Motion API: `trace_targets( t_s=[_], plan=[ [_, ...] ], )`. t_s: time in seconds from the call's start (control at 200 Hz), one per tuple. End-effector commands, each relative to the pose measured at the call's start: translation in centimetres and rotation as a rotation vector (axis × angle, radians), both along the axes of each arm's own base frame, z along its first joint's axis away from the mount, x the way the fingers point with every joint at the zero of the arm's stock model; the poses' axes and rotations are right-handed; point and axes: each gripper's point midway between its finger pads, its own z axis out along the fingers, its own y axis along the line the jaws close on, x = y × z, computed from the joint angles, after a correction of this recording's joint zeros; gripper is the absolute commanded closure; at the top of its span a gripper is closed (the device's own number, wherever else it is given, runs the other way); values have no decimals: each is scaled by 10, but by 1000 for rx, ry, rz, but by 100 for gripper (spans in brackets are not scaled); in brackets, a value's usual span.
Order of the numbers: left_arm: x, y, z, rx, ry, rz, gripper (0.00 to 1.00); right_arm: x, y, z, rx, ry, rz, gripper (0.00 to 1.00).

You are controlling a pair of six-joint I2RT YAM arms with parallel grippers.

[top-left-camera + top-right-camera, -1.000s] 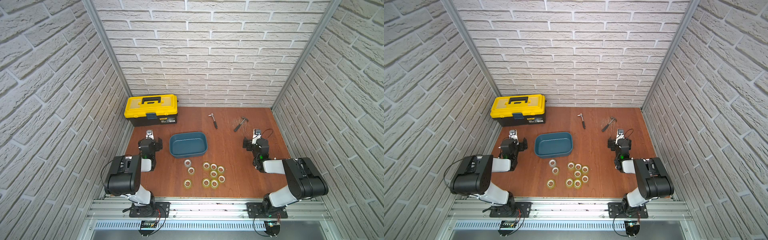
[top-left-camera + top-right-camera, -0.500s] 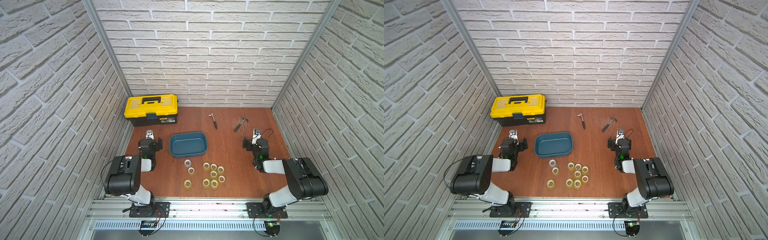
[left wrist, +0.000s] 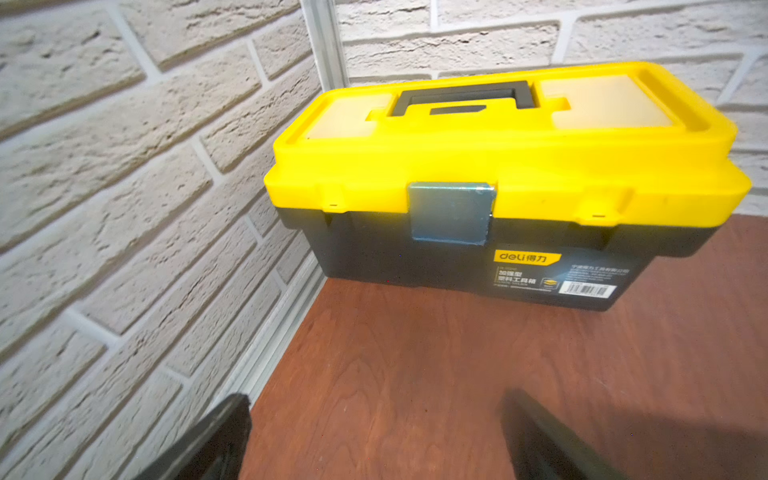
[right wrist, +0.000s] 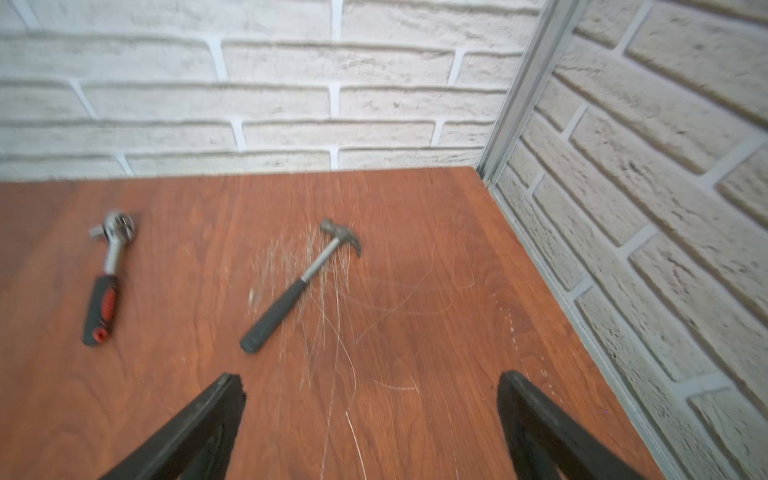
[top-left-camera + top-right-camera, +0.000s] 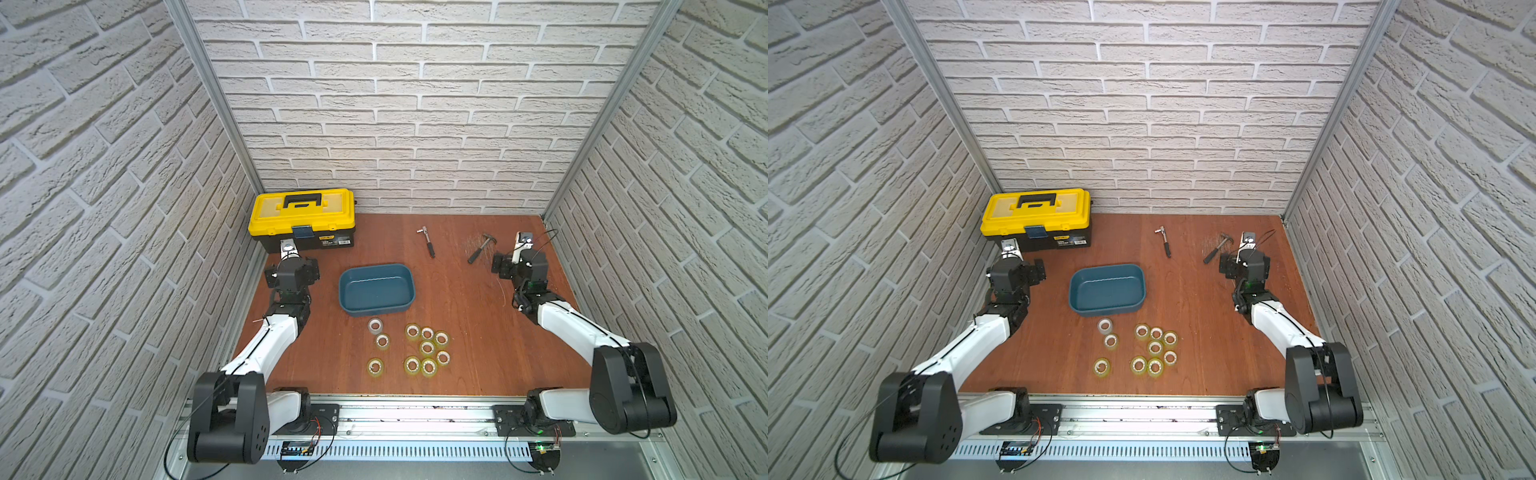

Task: Put the transparent tape into the storage box
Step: Pick up the tape at the center of the board.

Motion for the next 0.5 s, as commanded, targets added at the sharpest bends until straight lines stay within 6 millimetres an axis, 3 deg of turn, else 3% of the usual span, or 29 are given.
trace_targets(
  t_s=[0.0, 0.17, 0.285, 0.385, 0.495],
  plan=[
    [-34, 3, -15, -133, 153, 101, 2, -29, 5, -18, 121, 135, -23, 1],
    [-69, -19, 1, -266, 210, 69, 2, -63, 33, -9, 286, 221, 69, 3],
    [-92, -44, -3, -360, 261, -10, 2, -92, 57, -4, 408, 236, 155, 8],
    [-111, -59, -8, -403, 314, -53, 2, -119, 78, -7, 488, 276, 241, 15],
    [-120, -87, -6, -455, 360, -187, 2, -152, 84, -19, 553, 353, 230, 20]
  ],
)
